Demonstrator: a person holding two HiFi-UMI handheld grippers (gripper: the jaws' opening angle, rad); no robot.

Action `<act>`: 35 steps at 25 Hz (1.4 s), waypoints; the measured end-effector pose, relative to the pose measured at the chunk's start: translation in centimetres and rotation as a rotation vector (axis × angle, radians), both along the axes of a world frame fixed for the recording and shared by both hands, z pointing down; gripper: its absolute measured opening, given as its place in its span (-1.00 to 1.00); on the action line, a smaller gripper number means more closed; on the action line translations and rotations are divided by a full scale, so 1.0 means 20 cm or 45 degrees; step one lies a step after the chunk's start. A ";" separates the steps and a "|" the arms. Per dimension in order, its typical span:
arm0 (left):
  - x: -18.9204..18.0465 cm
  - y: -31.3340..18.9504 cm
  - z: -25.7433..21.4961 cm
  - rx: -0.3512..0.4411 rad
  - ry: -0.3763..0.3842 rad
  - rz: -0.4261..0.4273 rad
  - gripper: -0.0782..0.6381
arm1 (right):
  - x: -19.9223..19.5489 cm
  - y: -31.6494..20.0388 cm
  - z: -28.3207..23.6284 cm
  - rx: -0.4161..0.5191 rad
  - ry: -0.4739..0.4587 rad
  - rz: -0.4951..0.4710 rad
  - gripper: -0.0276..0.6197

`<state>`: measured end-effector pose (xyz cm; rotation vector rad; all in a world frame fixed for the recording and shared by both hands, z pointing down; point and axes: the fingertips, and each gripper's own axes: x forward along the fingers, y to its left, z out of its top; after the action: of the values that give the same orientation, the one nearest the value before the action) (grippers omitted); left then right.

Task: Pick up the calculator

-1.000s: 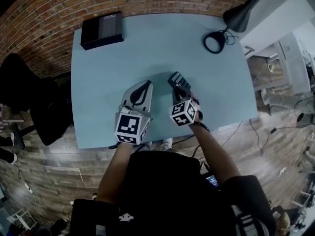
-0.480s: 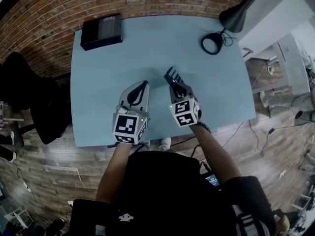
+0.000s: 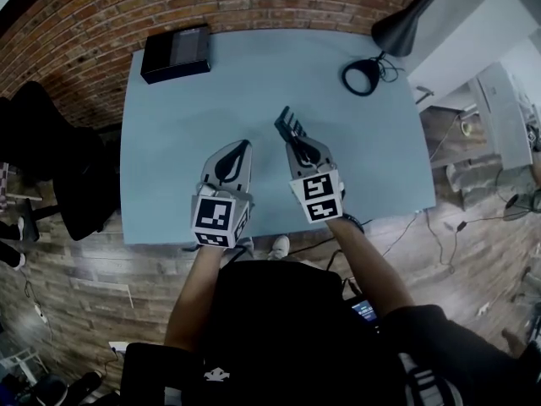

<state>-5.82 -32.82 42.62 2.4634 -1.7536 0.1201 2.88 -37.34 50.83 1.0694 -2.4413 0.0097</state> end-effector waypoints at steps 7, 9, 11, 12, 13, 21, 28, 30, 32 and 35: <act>0.02 0.05 -0.04 0.024 -0.018 -0.047 -0.77 | 0.03 0.06 -0.16 0.033 -0.114 -0.032 -0.76; 0.03 0.06 -0.05 0.028 -0.024 -0.060 -0.78 | 0.05 0.08 -0.20 0.044 -0.141 -0.039 -0.76; 0.05 0.08 -0.06 0.035 -0.028 -0.078 -0.77 | 0.06 0.10 -0.24 0.056 -0.172 -0.047 -0.76; 0.06 0.08 -0.06 0.039 -0.029 -0.085 -0.78 | 0.08 0.10 -0.25 0.064 -0.184 -0.050 -0.76; 0.07 0.09 -0.06 0.043 -0.030 -0.090 -0.78 | 0.09 0.11 -0.27 0.073 -0.195 -0.050 -0.76; 0.11 0.14 -0.09 0.062 -0.055 -0.143 -0.78 | 0.12 0.15 -0.37 0.095 -0.266 -0.080 -0.76; 0.09 0.16 -0.12 0.083 -0.060 -0.178 -0.77 | 0.05 0.16 -0.46 0.136 -0.307 -0.137 -0.76; 0.08 0.16 -0.13 0.089 -0.062 -0.182 -0.77 | 0.02 0.17 -0.47 0.142 -0.316 -0.148 -0.76; 0.06 0.16 -0.13 0.094 -0.064 -0.182 -0.78 | 0.00 0.18 -0.49 0.148 -0.325 -0.154 -0.76; 0.03 0.17 -0.14 0.105 -0.064 -0.177 -0.78 | -0.03 0.20 -0.51 0.159 -0.329 -0.153 -0.76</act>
<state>-5.13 -29.37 39.89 2.4027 -1.9826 0.0997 2.22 -33.43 40.71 1.0266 -2.7675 -0.0466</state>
